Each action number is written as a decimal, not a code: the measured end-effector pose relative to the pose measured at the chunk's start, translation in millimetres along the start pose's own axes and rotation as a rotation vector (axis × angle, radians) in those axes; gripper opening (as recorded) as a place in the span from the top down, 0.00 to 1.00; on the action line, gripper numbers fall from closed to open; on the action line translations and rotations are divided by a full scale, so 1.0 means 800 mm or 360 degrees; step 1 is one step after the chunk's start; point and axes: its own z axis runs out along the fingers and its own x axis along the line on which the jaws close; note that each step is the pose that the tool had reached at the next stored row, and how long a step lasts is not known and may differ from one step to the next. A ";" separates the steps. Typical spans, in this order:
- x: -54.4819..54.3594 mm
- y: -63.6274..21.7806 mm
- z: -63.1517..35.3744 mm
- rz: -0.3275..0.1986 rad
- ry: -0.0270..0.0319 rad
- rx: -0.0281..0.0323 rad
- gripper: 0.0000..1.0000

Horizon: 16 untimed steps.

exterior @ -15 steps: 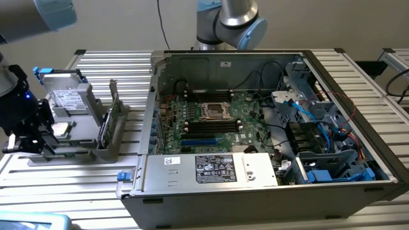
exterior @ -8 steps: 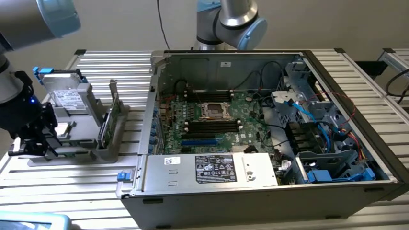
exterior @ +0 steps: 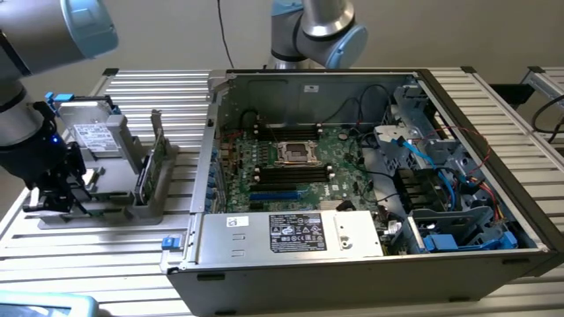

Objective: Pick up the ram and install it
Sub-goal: 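Pick up the ram and move it above insertion slot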

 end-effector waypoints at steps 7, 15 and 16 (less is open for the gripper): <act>-0.002 0.018 0.016 0.0000 -0.00002 0.00002 0.64; -0.001 0.009 0.025 0.0000 -0.00002 0.00001 0.64; -0.001 0.009 0.025 0.0000 -0.00002 0.00001 0.64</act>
